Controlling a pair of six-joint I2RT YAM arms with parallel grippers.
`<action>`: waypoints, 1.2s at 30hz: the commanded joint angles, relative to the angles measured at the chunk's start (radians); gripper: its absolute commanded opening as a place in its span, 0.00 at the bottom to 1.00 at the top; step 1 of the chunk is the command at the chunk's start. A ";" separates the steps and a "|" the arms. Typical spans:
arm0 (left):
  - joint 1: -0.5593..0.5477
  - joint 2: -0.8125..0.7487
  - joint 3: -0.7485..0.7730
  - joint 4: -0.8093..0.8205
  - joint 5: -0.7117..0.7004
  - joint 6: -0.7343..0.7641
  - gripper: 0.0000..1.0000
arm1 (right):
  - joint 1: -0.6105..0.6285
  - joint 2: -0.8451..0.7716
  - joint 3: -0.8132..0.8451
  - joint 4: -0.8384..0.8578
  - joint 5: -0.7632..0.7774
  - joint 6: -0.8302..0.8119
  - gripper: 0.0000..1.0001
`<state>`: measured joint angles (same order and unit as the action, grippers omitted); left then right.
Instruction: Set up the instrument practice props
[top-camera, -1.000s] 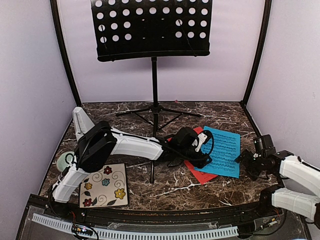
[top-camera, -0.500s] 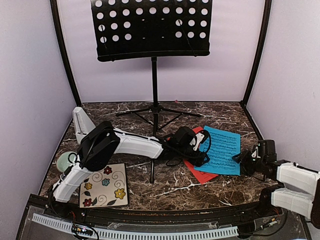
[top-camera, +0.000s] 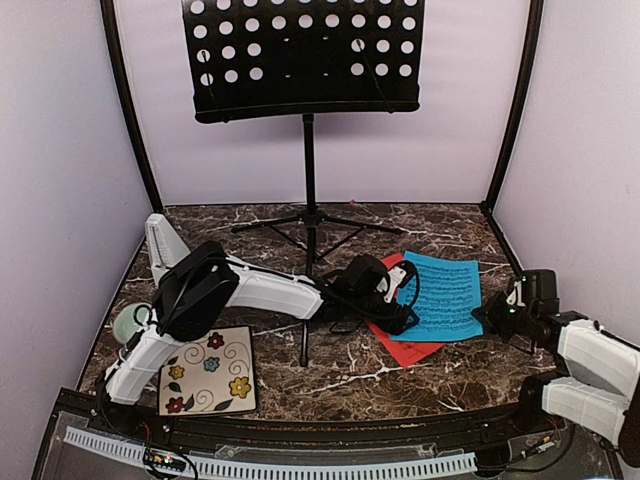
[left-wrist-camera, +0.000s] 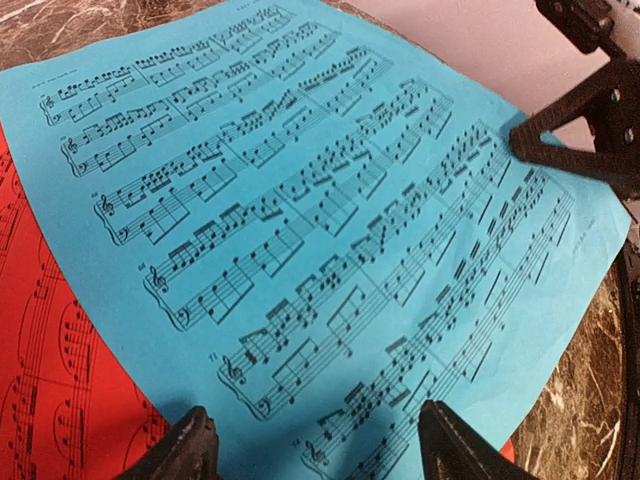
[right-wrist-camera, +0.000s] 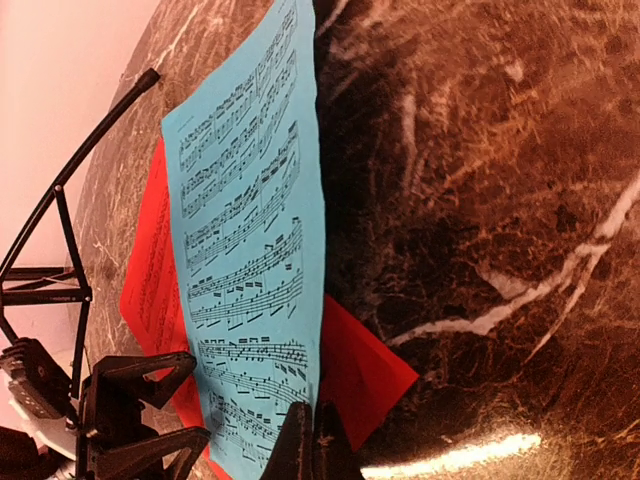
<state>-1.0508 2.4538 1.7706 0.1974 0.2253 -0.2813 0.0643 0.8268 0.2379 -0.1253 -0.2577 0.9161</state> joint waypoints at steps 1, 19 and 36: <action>0.003 -0.152 -0.074 0.041 0.012 0.045 0.74 | -0.004 -0.007 0.144 -0.115 0.019 -0.173 0.00; 0.015 -0.803 -0.524 0.128 -0.072 0.217 0.88 | 0.048 0.002 0.691 -0.694 -0.481 -0.674 0.00; 0.015 -0.999 -0.591 -0.052 0.143 0.420 0.86 | 0.265 -0.003 0.898 -0.993 -0.533 -0.677 0.00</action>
<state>-1.0370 1.4971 1.2068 0.1898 0.2905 0.0849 0.2951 0.8257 1.0950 -1.0630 -0.7483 0.2462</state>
